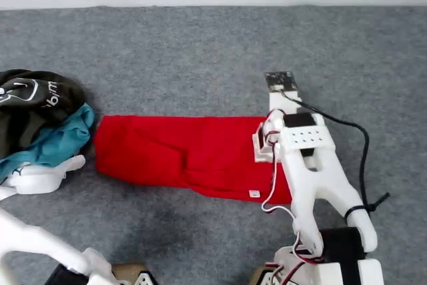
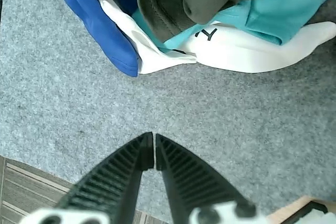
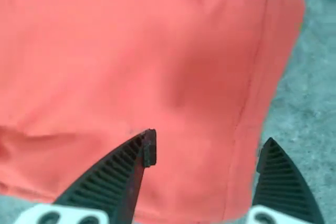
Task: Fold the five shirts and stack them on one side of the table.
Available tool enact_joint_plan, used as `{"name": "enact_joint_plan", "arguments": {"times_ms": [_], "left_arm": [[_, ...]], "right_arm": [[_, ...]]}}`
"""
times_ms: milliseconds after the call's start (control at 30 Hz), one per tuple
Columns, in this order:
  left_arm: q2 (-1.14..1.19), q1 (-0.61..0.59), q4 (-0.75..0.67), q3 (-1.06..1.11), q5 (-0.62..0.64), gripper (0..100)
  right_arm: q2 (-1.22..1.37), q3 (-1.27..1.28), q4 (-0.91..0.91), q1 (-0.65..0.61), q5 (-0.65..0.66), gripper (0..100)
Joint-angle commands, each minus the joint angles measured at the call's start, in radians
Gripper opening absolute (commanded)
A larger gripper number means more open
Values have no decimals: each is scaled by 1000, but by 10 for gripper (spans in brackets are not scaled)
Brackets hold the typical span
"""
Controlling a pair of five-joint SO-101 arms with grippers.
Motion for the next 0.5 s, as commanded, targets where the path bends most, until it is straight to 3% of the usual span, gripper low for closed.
{"name": "enact_joint_plan", "arguments": {"times_ms": [0, 267, 467], "left_arm": [[-37, 2, 6, -4, 3, 15], [-37, 2, 6, -4, 3, 15], [-37, 6, 6, -4, 3, 15]], "right_arm": [[-35, 12, -62, 39, -15, 310], [199, -29, -94, 31, -21, 292], [265, -106, -38, 27, -12, 17]]}}
